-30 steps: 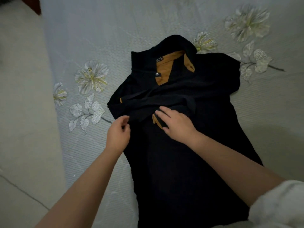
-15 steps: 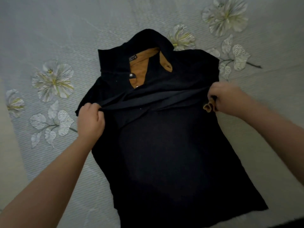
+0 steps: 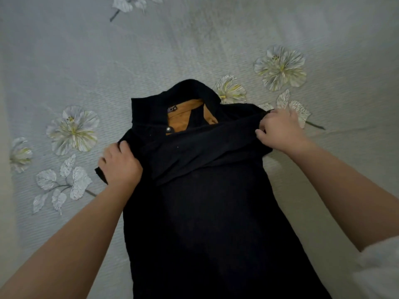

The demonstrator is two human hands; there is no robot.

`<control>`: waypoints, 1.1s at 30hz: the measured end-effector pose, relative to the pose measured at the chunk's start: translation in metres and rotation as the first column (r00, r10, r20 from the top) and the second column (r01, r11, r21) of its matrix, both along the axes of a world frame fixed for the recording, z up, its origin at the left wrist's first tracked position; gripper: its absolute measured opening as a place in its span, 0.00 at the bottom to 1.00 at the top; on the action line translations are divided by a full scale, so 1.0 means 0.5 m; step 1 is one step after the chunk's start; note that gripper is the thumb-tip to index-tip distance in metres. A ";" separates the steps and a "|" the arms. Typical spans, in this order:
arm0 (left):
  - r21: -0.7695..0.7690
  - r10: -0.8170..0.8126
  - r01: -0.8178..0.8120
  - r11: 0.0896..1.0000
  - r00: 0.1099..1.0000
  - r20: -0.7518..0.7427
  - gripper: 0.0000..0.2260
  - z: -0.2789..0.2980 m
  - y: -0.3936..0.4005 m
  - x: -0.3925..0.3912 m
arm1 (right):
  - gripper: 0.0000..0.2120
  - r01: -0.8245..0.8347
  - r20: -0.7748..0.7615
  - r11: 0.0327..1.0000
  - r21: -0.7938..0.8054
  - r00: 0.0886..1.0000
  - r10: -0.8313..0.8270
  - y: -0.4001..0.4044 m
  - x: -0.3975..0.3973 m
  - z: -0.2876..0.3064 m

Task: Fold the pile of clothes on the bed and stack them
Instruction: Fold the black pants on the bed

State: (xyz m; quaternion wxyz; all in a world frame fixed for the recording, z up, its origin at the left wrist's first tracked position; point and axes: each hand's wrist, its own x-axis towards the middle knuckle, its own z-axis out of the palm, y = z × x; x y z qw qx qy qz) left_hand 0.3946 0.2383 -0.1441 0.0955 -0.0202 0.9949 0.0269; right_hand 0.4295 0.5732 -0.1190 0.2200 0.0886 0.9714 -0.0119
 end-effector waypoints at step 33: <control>-0.125 0.231 -0.204 0.971 0.665 0.710 0.15 0.125 -0.130 0.751 | 0.12 0.175 0.762 0.982 0.071 0.626 -0.167 -0.089 0.651 0.110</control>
